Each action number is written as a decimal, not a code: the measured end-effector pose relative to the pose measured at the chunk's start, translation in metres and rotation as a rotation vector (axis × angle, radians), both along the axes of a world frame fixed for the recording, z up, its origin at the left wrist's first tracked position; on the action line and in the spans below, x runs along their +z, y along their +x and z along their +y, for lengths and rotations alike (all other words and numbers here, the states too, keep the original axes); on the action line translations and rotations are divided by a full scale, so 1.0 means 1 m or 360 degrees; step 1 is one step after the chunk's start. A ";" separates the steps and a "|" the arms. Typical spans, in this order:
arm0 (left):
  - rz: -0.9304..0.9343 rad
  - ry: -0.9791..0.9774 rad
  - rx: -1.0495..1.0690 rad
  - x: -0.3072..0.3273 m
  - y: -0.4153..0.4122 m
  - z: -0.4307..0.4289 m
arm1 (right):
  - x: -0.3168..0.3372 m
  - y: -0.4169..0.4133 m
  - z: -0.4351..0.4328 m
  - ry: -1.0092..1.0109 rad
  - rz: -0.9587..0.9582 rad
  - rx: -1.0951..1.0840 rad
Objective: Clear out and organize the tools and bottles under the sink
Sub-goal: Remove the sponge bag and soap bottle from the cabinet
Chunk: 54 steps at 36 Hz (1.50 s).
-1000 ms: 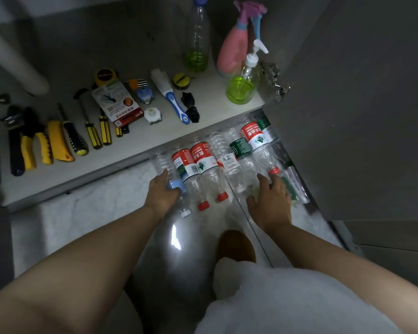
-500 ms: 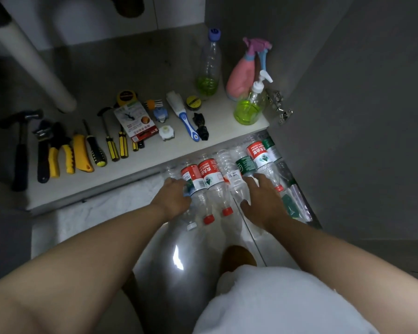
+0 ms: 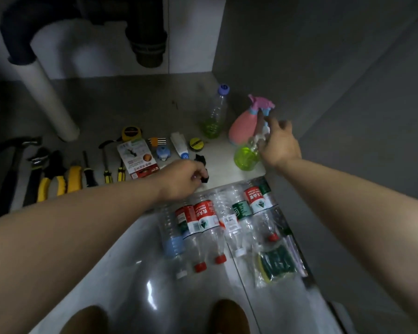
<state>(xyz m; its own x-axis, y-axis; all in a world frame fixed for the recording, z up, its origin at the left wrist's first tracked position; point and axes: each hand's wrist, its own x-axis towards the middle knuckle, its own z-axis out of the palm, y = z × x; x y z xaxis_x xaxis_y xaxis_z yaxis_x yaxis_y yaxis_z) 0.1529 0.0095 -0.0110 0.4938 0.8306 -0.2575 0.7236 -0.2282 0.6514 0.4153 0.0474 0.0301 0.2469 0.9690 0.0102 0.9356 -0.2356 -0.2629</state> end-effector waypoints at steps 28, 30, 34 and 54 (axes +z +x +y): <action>-0.0710 -0.0301 0.0311 0.002 0.014 0.014 | 0.064 -0.069 -0.014 -0.0199 0.0813 0.0461; -0.0663 -0.0314 0.0282 0.004 0.012 0.014 | 0.065 -0.070 -0.010 -0.0286 0.0900 0.0488; -0.0588 -0.0311 0.0270 0.002 0.007 0.015 | 0.059 -0.064 0.001 -0.0454 0.1013 0.0473; -0.0715 -0.0496 0.0671 -0.029 -0.018 0.012 | 0.011 -0.009 0.094 -0.0001 -0.0381 0.0129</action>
<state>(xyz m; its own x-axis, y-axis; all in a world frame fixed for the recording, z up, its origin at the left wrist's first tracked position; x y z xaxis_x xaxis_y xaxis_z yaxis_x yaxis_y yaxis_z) 0.1348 0.0212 -0.0398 0.2596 0.8955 -0.3616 0.3539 0.2602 0.8984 0.4060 0.1411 0.0414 0.1592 0.9855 0.0583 0.9870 -0.1576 -0.0315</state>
